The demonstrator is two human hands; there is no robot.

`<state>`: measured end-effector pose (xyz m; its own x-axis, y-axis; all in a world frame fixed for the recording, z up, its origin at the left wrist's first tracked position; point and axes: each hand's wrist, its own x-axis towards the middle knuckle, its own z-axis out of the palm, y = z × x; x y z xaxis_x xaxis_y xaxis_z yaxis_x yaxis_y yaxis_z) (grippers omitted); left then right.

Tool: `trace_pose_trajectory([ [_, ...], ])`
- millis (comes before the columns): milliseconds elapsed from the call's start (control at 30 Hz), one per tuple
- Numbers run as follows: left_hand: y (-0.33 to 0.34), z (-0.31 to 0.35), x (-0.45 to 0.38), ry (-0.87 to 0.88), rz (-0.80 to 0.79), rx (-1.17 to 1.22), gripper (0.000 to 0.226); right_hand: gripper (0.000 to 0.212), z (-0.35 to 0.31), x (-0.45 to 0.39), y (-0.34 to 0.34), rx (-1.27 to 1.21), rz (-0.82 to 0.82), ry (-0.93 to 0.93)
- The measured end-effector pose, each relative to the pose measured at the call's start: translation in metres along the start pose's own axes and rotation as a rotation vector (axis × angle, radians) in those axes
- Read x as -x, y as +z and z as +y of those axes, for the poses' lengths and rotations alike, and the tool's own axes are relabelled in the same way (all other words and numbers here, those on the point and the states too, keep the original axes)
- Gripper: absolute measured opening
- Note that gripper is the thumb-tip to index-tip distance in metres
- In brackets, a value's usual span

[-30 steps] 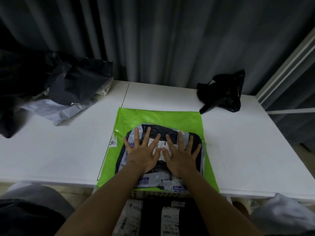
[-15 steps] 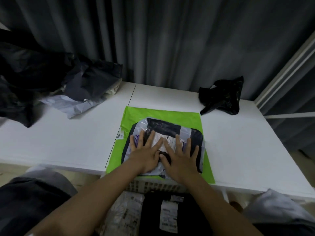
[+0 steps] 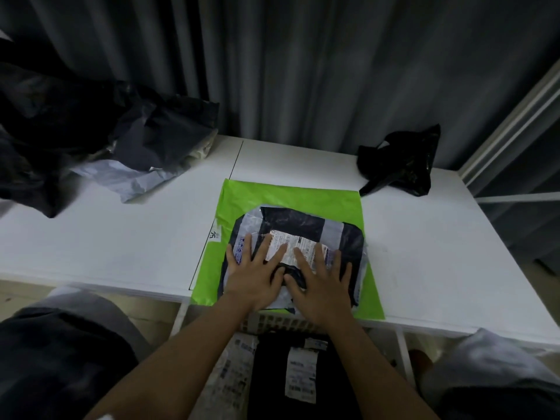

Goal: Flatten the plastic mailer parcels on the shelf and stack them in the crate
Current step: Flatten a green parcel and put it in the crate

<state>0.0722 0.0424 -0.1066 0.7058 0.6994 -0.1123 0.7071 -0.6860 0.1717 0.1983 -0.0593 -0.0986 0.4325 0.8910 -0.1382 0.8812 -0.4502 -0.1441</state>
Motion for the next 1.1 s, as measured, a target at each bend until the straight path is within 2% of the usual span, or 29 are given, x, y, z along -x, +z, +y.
trace_pose_trajectory([
  [67,-0.003,0.001,0.001,0.003,0.003,0.041,0.070,0.086,0.001,0.000,-0.003,-0.039,-0.049,-0.006],
  [133,-0.010,0.000,0.004,-0.032,0.013,0.111,0.057,0.075,0.003,-0.001,-0.013,-0.124,-0.095,-0.004],
  [167,-0.013,-0.002,0.003,-0.066,0.053,0.136,0.053,0.068,0.005,-0.002,-0.017,-0.161,-0.064,-0.005],
  [233,-0.023,-0.005,0.006,-0.162,0.209,0.136,0.052,0.055,0.012,0.002,-0.026,-0.173,0.206,-0.012],
  [300,-0.033,-0.009,0.009,-0.312,0.295,0.146,0.053,0.051,0.021,0.009,-0.033,-0.142,0.457,0.089],
  [333,-0.038,-0.012,0.011,-0.389,0.280,0.158,0.056,0.052,0.024,0.015,-0.038,-0.153,0.476,0.192],
  [400,-0.046,-0.017,0.015,-0.498,0.194,0.163,0.066,0.060,0.028,0.025,-0.046,-0.163,0.363,0.371],
  [433,-0.049,-0.018,0.017,-0.512,0.154,0.159,0.068,0.062,0.029,0.028,-0.047,-0.171,0.306,0.397],
  [500,-0.052,-0.019,0.019,-0.483,0.120,0.216,0.065,0.063,0.030,0.031,-0.045,-0.295,0.265,0.341],
  [600,-0.057,-0.024,0.022,-0.384,0.193,0.374,0.047,0.070,0.033,0.029,-0.043,-0.506,0.361,0.226],
  [733,-0.065,-0.031,0.025,-0.361,0.270,0.422,0.048,0.070,0.035,0.017,-0.055,-0.578,0.424,0.186],
  [800,-0.065,-0.033,0.027,-0.391,0.217,0.366,0.051,0.071,0.030,0.011,-0.058,-0.503,0.379,0.180],
  [867,-0.057,-0.030,0.031,-0.442,0.151,0.208,0.057,0.072,0.025,0.009,-0.057,-0.242,0.248,0.215],
  [900,-0.053,-0.030,0.029,-0.453,0.190,0.111,0.061,0.072,0.022,0.004,-0.057,-0.086,0.217,0.232],
  [933,-0.050,-0.027,0.029,-0.435,0.234,0.055,0.064,0.069,0.018,0.002,-0.057,0.029,0.236,0.209],
  [1000,-0.050,-0.021,0.022,-0.347,0.297,0.055,0.062,0.062,0.011,-0.011,-0.057,0.079,0.313,0.087],
  [1033,-0.048,-0.017,0.018,-0.299,0.253,0.062,0.060,0.063,0.009,-0.019,-0.055,0.098,0.303,0.030],
  [1100,-0.039,-0.012,0.010,-0.210,0.118,0.086,0.058,0.070,0.006,-0.031,-0.047,0.159,0.151,-0.029],
])
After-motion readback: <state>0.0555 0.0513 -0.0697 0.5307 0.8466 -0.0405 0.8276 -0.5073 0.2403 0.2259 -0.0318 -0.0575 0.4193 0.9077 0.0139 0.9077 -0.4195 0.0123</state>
